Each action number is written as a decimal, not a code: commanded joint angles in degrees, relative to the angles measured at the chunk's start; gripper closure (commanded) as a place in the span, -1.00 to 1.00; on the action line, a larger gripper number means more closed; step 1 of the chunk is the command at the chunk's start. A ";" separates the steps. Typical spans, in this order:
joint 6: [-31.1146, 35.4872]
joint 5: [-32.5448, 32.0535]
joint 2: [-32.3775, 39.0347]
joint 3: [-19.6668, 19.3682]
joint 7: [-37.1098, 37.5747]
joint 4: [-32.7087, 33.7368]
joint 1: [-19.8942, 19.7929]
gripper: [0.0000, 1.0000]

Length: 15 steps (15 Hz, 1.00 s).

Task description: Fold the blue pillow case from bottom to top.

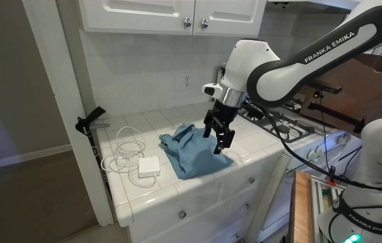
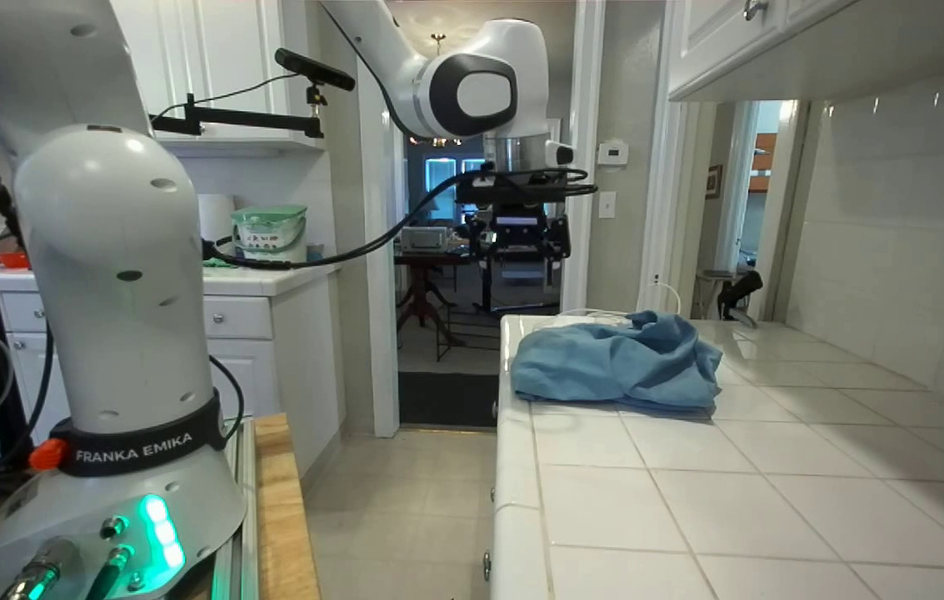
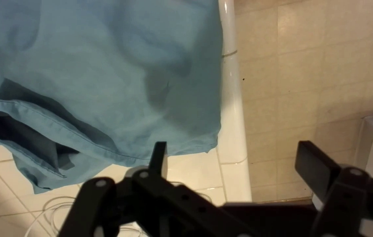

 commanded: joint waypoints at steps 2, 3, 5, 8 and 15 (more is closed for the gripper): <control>1.57 -3.18 2.08 3.59 1.84 -1.40 -2.75 -1.00; 2.22 -1.86 2.62 4.21 1.53 -2.24 -2.31 -1.00; 4.64 -1.91 3.99 5.87 2.16 -3.68 -2.04 -1.00; 12.03 -8.86 5.52 8.57 6.85 -5.70 -3.87 -1.00; 21.58 -33.47 8.34 9.01 21.71 -7.09 -10.32 -1.00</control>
